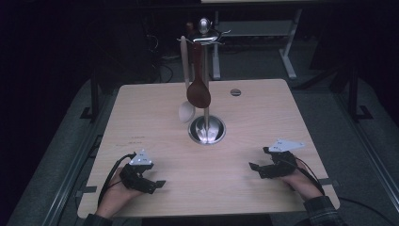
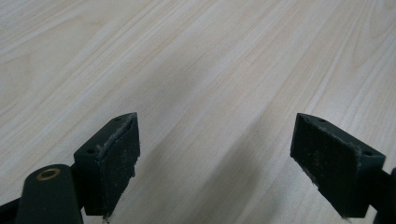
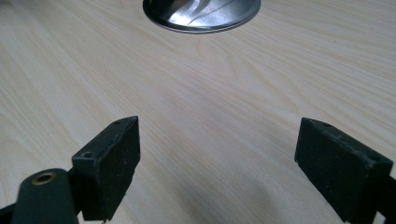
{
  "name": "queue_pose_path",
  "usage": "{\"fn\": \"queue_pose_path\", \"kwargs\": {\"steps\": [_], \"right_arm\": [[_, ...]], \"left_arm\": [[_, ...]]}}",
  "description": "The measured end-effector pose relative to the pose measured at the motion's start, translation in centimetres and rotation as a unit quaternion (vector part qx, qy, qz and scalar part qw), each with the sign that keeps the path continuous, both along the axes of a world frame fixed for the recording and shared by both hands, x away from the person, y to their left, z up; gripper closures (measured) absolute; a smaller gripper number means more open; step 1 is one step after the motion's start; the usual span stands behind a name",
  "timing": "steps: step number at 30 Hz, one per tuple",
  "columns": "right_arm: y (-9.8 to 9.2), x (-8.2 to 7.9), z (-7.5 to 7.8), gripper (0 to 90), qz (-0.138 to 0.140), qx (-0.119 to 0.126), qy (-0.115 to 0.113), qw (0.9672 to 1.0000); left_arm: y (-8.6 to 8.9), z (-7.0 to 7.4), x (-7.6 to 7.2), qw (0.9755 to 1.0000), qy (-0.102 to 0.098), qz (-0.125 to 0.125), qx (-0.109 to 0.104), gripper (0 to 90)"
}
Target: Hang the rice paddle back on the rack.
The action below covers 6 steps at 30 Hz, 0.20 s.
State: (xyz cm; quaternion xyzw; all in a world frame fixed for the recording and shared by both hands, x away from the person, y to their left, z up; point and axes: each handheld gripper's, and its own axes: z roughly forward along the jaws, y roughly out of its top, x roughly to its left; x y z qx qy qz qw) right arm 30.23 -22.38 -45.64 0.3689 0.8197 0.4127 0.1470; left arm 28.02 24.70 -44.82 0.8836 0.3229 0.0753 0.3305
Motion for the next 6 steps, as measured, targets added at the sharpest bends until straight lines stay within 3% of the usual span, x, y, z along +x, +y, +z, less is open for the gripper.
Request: {"fn": "queue_pose_path", "kwargs": {"steps": [6], "right_arm": [[0.04, -0.01, -0.04, 13.8, 0.002, -0.001, 0.000, 1.0000]], "left_arm": [[-0.08, -0.05, 0.00, 1.0000, 0.004, -0.001, 0.001, 15.3]]}}
